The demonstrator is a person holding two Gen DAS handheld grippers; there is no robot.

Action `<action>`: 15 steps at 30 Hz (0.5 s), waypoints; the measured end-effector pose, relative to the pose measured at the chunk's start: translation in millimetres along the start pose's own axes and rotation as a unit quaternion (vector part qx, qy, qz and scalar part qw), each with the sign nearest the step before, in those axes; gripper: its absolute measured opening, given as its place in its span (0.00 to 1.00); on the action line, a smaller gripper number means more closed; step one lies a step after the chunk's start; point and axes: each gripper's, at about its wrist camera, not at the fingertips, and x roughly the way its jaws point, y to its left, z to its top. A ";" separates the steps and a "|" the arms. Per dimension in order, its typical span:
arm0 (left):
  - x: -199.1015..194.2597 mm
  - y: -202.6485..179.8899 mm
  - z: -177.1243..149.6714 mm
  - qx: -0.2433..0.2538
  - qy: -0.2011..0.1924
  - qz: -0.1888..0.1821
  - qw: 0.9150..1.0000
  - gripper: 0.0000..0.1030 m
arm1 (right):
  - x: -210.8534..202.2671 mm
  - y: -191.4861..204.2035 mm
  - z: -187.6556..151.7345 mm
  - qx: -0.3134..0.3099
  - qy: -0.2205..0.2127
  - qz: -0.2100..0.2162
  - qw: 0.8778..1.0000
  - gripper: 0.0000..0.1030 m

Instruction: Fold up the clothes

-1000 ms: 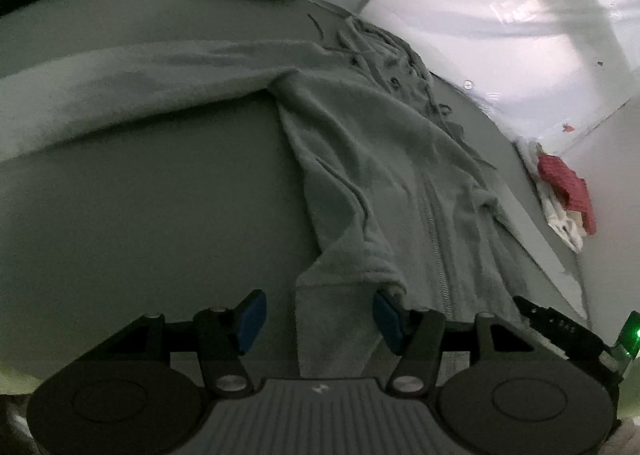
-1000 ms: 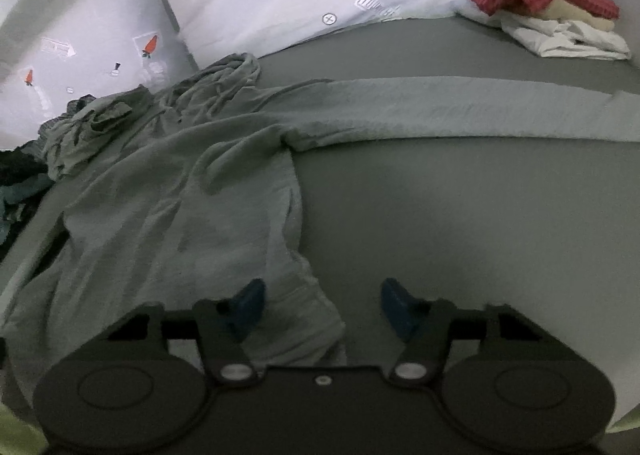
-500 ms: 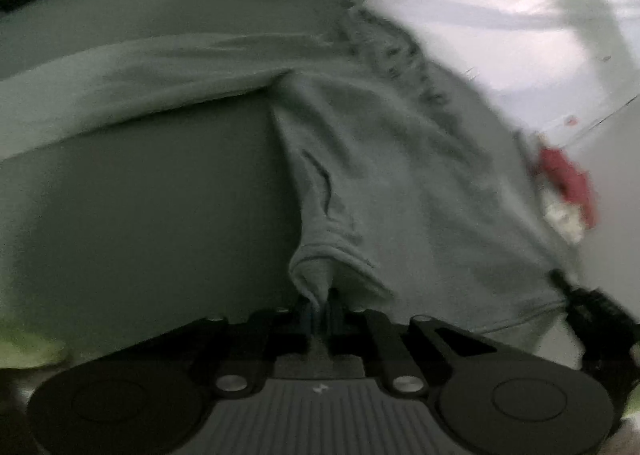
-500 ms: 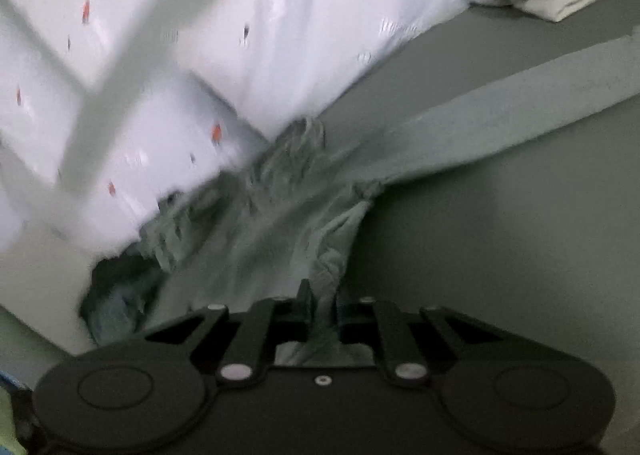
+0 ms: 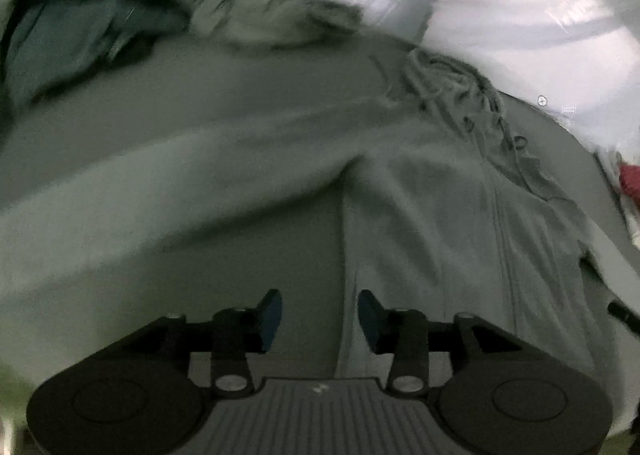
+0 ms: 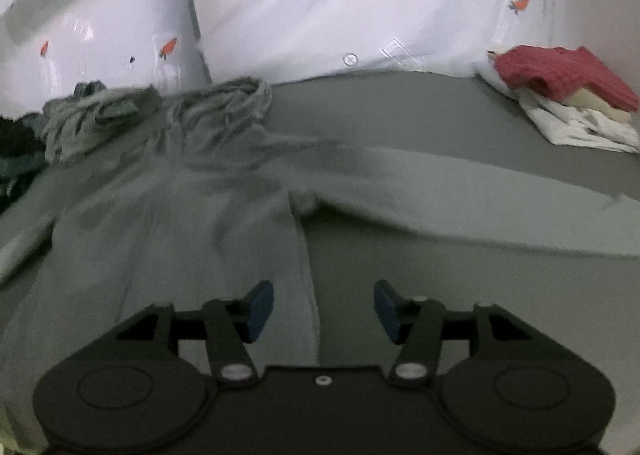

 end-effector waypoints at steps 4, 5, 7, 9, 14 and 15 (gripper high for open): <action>32.9 -24.5 40.3 0.036 -0.027 -0.016 0.999 0.63 | 36.9 13.6 40.7 0.012 -0.022 0.015 1.000 0.61; 43.9 -29.6 51.8 0.039 -0.029 -0.023 0.999 0.63 | 45.9 18.3 51.8 0.014 -0.028 0.016 0.999 0.61; 69.5 -40.6 75.3 0.040 -0.032 -0.036 0.998 0.64 | 68.4 27.0 74.0 0.023 -0.034 0.015 0.999 0.65; 97.5 -50.3 100.3 0.036 -0.041 -0.050 0.997 0.66 | 94.5 34.6 94.9 0.033 -0.037 0.019 0.999 0.68; 168.5 -79.4 166.9 0.040 -0.079 -0.065 0.994 0.76 | 179.4 46.2 143.4 0.064 -0.039 0.055 0.996 0.71; 182.7 -86.1 179.9 0.040 -0.081 -0.070 0.993 0.77 | 198.4 47.2 154.1 0.075 -0.038 0.064 0.994 0.71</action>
